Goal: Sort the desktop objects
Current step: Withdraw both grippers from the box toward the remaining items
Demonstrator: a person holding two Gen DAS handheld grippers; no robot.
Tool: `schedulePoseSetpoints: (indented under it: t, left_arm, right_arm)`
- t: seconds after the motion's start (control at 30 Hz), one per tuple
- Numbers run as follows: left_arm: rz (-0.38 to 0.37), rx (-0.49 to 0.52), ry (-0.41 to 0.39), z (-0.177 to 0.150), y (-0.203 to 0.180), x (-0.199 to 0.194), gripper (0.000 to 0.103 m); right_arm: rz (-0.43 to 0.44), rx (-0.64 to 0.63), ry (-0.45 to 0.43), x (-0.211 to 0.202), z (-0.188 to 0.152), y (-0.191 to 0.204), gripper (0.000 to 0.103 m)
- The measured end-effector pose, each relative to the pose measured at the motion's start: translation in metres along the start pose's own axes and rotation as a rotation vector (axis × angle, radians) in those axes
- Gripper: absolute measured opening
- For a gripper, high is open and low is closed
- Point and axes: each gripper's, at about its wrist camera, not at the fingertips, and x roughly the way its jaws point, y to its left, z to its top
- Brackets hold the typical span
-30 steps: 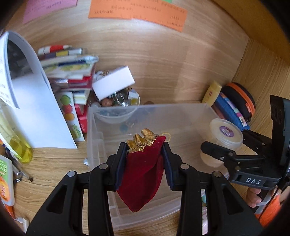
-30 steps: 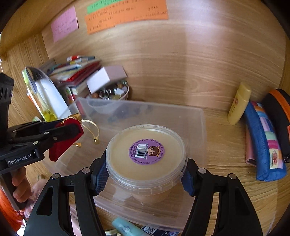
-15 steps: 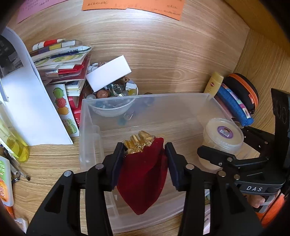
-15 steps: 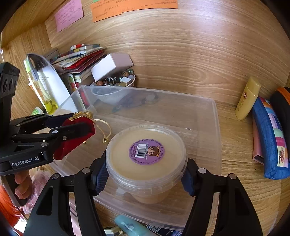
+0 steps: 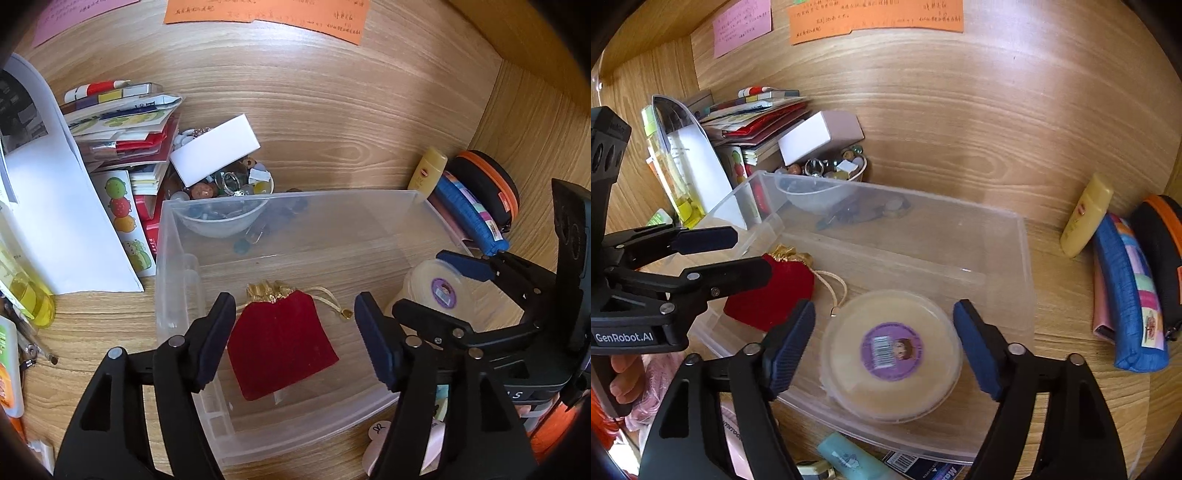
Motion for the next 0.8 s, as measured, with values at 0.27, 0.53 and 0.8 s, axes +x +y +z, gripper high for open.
schedulePoseSetpoints:
  t: [0.27,0.53,0.8]
  left_arm:
    - [0.039,0.018,-0.109,0.003,-0.002,-0.028,0.08]
    - [0.095,0.006,-0.184,0.003,0.003,-0.056,0.085]
    - [0.162,0.049,-0.183,-0.02,0.003,-0.078,0.091]
  right_arm:
    - [0.031,-0.014,-0.084,-0.019,0.002,0.011,0.082]
    - [-0.031,-0.032,-0.145,-0.046,0.006,0.016,0.084]
    - [-0.083,-0.052,-0.146,-0.074,-0.015,0.025,0.087]
